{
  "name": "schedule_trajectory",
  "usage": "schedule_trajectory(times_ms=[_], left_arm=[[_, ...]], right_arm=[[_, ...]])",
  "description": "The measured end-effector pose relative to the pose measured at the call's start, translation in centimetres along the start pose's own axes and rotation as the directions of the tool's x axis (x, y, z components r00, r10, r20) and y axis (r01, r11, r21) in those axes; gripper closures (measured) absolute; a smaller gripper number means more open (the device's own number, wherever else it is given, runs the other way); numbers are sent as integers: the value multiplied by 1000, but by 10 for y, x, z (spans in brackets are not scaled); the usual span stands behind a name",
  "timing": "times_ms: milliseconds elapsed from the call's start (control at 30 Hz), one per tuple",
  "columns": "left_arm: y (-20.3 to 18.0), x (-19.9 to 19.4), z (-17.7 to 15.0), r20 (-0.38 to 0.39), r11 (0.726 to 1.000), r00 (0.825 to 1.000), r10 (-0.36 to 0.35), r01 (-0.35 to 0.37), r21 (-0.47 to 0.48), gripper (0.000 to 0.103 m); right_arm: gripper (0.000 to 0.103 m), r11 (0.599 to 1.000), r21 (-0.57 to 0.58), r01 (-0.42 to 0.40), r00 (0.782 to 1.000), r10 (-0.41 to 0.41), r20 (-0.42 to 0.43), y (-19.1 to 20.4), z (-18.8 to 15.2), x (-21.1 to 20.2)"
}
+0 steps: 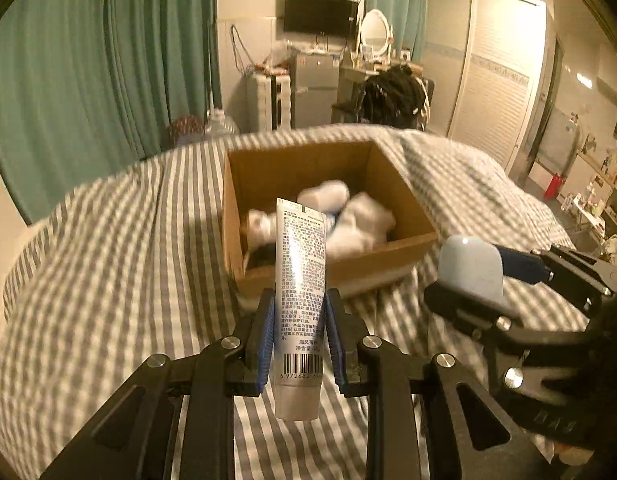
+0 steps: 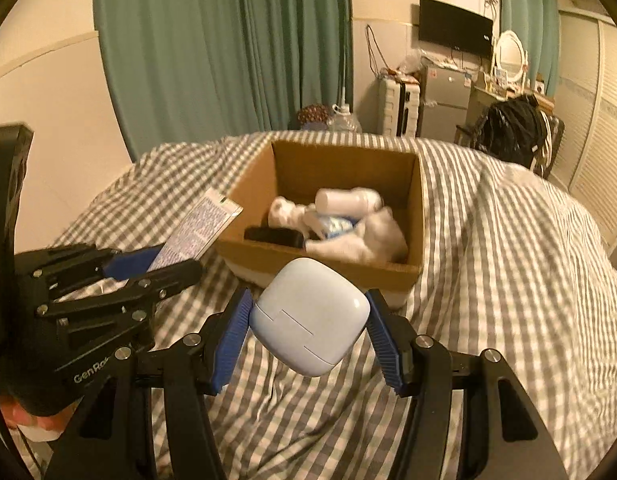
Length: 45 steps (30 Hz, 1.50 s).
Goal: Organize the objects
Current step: 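Carry the tube and earbud case into the box and open both grippers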
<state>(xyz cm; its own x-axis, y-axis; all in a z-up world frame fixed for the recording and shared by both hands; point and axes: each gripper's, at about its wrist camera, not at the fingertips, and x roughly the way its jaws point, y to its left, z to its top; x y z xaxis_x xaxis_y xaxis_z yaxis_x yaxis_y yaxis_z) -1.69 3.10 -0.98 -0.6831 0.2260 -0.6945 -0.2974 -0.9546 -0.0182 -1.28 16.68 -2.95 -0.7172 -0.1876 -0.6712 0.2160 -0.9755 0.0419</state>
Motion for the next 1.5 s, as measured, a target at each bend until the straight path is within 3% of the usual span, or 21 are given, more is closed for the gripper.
schedule_trajectory(times_ms=[300, 800, 1133, 1500], left_arm=[[9, 9, 66, 73, 1000, 997, 14, -14, 8, 79], [31, 89, 131, 63, 999, 997, 33, -32, -16, 79], [39, 152, 110, -50, 999, 998, 42, -42, -11, 79], [32, 172, 88, -112, 999, 993, 45, -45, 4, 79]], right_arm=[[46, 1000, -26, 0, 997, 2, 78, -9, 58, 0], [46, 1000, -9, 21, 993, -19, 114, -42, 139, 55], [46, 998, 26, 53, 999, -53, -13, -64, 125, 126], [46, 995, 45, 89, 990, -84, -111, -84, 105, 158]])
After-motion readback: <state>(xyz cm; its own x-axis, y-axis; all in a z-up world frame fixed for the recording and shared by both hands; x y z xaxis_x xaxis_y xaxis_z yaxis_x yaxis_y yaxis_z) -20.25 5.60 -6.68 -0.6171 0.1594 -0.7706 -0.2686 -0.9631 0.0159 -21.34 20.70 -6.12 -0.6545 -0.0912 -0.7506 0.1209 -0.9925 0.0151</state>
